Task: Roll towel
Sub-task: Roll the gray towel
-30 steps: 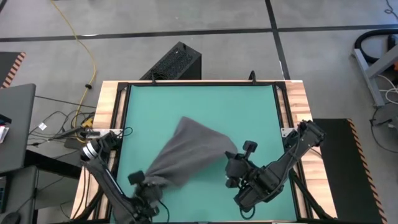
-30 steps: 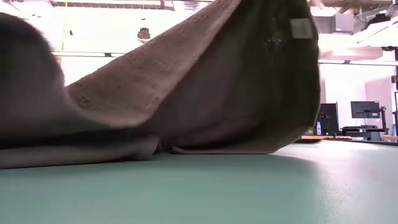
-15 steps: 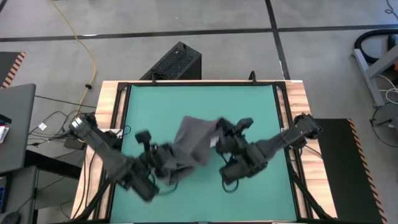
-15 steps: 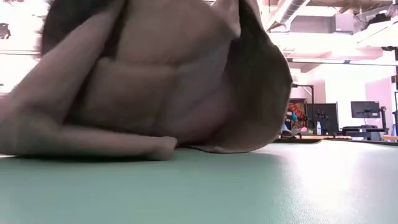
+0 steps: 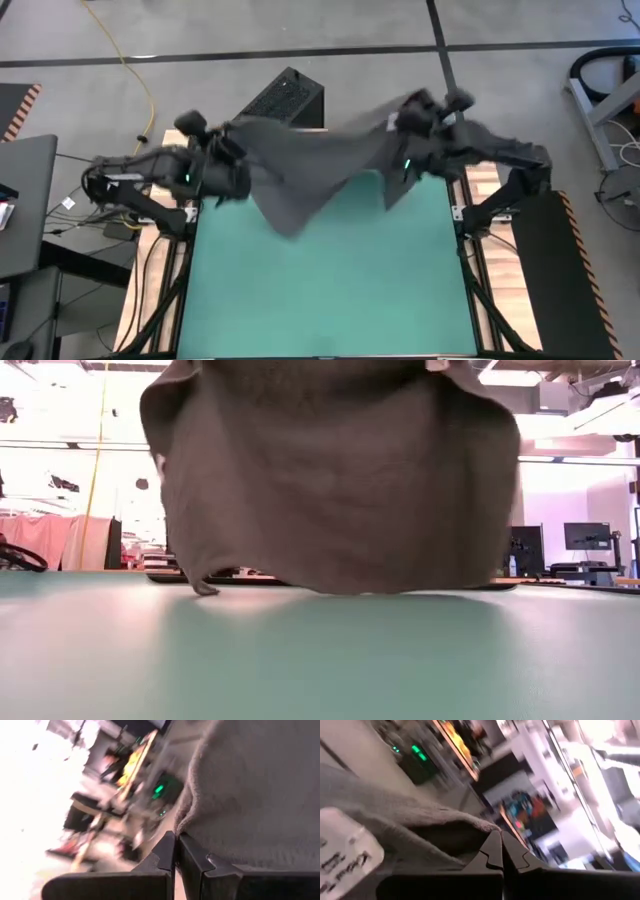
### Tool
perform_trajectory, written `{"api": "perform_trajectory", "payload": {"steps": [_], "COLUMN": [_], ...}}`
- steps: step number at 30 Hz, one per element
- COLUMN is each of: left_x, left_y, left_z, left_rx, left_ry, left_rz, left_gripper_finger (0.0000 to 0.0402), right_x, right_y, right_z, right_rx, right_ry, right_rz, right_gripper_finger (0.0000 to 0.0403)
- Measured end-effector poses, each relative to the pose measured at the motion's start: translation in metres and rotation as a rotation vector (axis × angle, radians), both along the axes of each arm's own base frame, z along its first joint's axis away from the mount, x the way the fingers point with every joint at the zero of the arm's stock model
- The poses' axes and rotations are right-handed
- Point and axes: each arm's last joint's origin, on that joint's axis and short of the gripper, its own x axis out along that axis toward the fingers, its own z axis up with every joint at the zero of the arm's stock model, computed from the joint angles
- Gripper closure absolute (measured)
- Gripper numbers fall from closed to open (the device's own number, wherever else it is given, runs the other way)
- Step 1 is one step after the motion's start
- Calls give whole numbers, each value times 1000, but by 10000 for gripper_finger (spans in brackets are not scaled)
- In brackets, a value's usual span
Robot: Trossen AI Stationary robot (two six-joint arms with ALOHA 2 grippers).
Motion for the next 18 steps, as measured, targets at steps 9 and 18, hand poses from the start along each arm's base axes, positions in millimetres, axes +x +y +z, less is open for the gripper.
{"api": "perform_trajectory", "payload": {"steps": [9, 18], "left_x": [-5, -7], "left_y": [27, -7], "left_z": [6, -12], "left_rx": [-110, -512], "left_ry": [38, -67], "left_rz": [17, -142], "left_gripper_finger": [401, 401], "right_x": [-16, -2], "right_y": [-3, 46], "right_z": [7, -26], "right_rx": [149, 553], "right_ry": [-101, -242], "right_rz": [81, 334], "right_gripper_finger": [398, 398]}}
